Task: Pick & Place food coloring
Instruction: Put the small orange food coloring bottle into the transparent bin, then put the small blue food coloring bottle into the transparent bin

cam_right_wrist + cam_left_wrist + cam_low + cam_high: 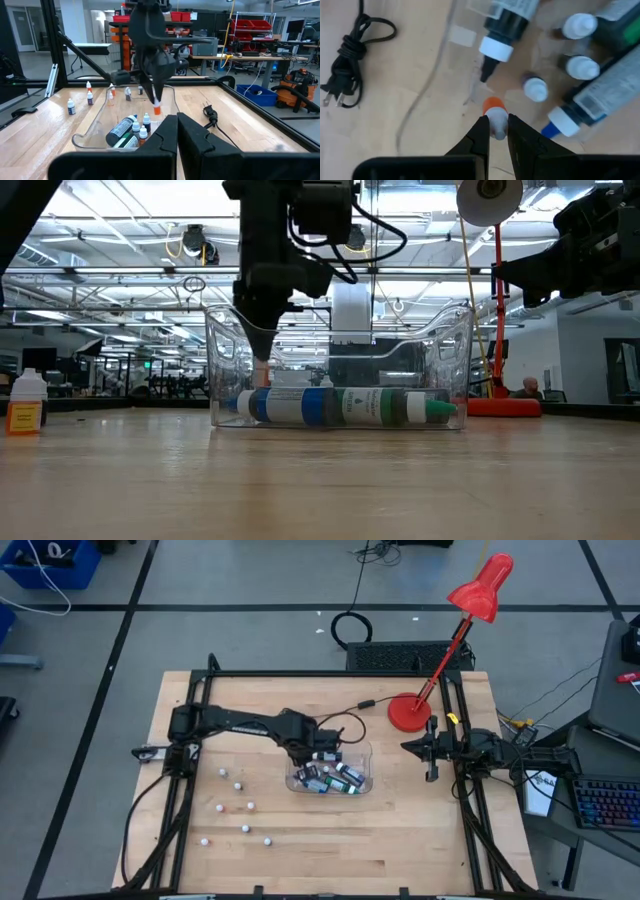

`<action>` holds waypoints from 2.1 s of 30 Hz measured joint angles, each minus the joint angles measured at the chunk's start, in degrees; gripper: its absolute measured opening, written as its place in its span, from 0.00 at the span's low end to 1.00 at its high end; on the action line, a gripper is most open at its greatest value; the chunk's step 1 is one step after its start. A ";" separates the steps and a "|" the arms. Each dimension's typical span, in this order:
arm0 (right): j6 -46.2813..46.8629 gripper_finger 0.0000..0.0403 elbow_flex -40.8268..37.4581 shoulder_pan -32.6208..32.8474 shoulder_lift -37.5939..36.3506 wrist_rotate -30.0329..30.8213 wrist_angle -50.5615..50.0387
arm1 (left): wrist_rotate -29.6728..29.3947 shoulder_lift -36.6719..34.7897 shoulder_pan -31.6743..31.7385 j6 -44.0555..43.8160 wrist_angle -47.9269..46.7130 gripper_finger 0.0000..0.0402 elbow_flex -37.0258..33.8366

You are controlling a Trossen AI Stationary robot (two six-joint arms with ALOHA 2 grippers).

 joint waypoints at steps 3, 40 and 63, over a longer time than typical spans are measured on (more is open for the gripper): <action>0.00 0.00 0.00 0.00 0.00 0.02 0.00 | -0.59 -0.13 0.67 0.01 1.08 0.12 0.00; -0.02 0.00 -0.02 0.00 0.00 0.00 0.00 | 6.73 -0.35 1.53 -0.10 10.44 0.25 -8.13; 0.00 0.00 -0.02 -0.02 0.00 0.00 0.02 | 4.00 -12.32 1.13 -0.83 8.62 0.34 -4.92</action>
